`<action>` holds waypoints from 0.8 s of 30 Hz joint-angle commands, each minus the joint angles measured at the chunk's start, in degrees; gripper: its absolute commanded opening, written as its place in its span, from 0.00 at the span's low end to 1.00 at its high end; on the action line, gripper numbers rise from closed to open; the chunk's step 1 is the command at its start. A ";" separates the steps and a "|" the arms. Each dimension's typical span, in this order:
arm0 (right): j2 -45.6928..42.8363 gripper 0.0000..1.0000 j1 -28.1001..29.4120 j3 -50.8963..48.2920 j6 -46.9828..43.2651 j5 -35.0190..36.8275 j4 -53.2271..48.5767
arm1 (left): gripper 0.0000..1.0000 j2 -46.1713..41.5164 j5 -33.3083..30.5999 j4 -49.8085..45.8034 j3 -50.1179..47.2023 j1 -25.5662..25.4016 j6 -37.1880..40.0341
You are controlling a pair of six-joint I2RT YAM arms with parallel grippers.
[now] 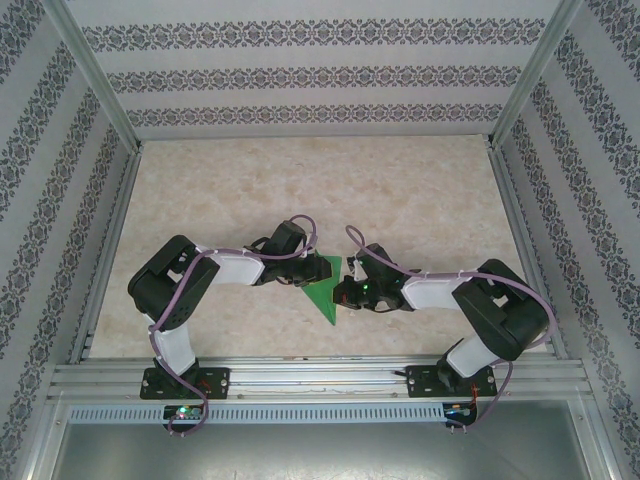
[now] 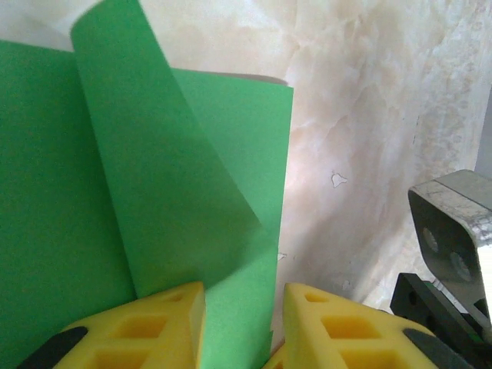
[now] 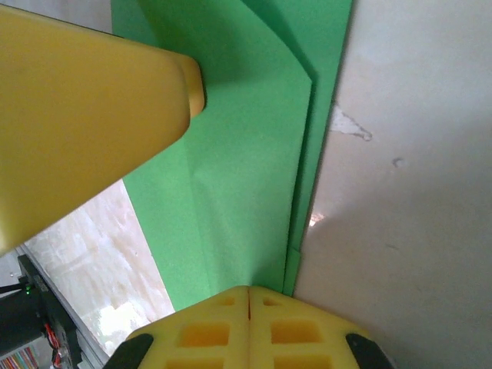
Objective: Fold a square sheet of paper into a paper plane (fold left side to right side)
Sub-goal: Fourth fold the wing at the center of the table.
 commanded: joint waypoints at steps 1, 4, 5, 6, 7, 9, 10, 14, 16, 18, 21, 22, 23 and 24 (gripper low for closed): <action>1.95 0.00 1.04 0.81 -2.02 3.88 -5.18 | 0.34 -0.65 -1.70 -0.15 -1.69 0.50 -0.21; 1.69 0.00 1.26 1.70 -3.09 6.04 -8.99 | 0.34 -3.40 -1.56 1.26 -2.19 0.63 0.03; 1.65 0.00 1.35 2.02 -3.57 6.82 -10.47 | 0.34 -4.38 -1.58 1.28 -2.46 0.59 0.30; 1.60 0.00 1.52 2.44 -4.09 7.64 -11.67 | 0.34 -5.45 -1.62 1.52 -2.74 0.59 0.48; 1.59 0.00 1.66 2.72 -4.51 8.28 -12.57 | 0.34 -6.15 -1.52 2.13 -3.28 0.59 0.43; 1.67 0.00 1.95 3.26 -5.16 9.68 -14.30 | 0.32 -7.29 -0.23 5.37 -5.09 0.55 -0.77; 1.69 0.00 2.05 3.35 -5.45 10.21 -14.86 | 0.31 -7.50 0.35 7.11 -5.92 0.54 -1.63; 2.20 0.00 2.63 4.06 -6.49 12.48 -17.23 | 0.28 -7.51 1.96 13.73 -8.97 0.36 -4.46; 2.48 0.00 2.85 4.50 -7.10 13.32 -18.24 | 0.28 -6.73 2.46 14.36 -8.84 0.03 -4.52; 2.73 0.00 3.13 4.99 -7.61 13.81 -19.14 | 0.28 -5.67 2.89 14.65 -8.19 -0.25 -4.35; 2.83 0.00 3.36 5.61 -8.09 14.66 -20.44 | 0.28 -3.95 3.08 14.91 -7.21 -0.43 -4.69; 2.83 0.00 3.37 5.74 -8.25 14.90 -20.68 | 0.28 -3.40 2.87 14.86 -6.91 -0.45 -4.86; 2.84 0.00 3.53 5.90 -8.50 15.11 -21.17 | 0.28 -2.83 2.65 14.98 -6.72 -0.45 -5.04; 2.92 0.00 3.64 6.09 -8.68 15.43 -21.55 | 0.28 -2.17 2.41 14.71 -6.36 -0.43 -5.02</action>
